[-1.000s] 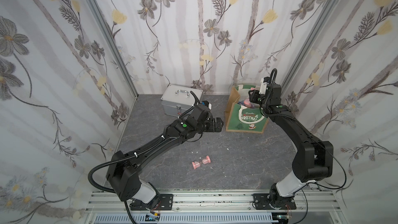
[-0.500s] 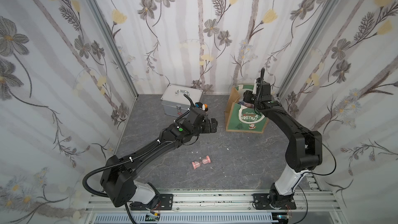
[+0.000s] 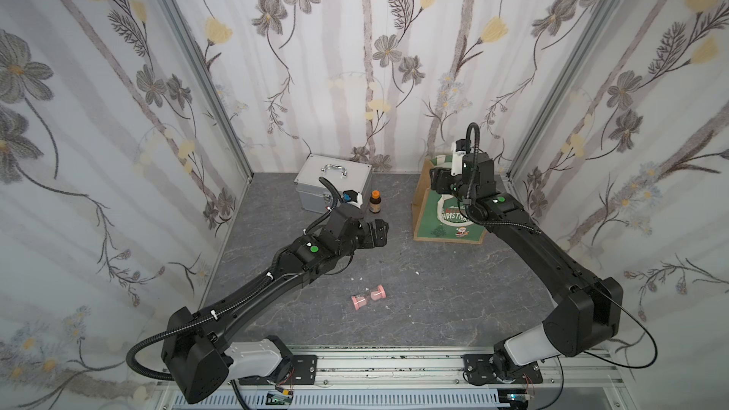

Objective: Put the hourglass into the canvas bag
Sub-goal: Pick up the hourglass from the center of the board.

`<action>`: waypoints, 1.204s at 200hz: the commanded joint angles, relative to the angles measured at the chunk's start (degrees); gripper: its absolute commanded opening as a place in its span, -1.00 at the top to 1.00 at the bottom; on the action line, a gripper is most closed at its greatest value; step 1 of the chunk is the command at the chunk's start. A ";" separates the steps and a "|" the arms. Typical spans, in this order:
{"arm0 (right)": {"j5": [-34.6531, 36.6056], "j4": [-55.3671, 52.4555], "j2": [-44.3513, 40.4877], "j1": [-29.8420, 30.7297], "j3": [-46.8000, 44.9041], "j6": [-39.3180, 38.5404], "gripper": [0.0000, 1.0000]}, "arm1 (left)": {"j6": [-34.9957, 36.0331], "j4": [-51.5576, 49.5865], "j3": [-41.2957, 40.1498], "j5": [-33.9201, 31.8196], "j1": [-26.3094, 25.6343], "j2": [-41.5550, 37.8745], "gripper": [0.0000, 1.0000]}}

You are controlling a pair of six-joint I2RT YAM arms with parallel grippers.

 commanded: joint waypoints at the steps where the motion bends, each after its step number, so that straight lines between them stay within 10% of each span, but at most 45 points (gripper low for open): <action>1: -3.88 -1.72 -2.05 4.49 -2.56 -6.26 -0.44 | -0.35 -3.08 -1.69 -3.38 0.17 -3.14 -1.00; 124: -14.34 1.77 4.71 29.51 -16.95 -19.24 -0.48 | -4.48 -19.00 -10.84 -10.44 0.69 -19.90 -1.00; 241: -20.78 1.11 16.15 34.36 -15.81 -29.75 -0.46 | -9.80 -27.56 -14.79 -15.25 1.05 -31.49 -1.00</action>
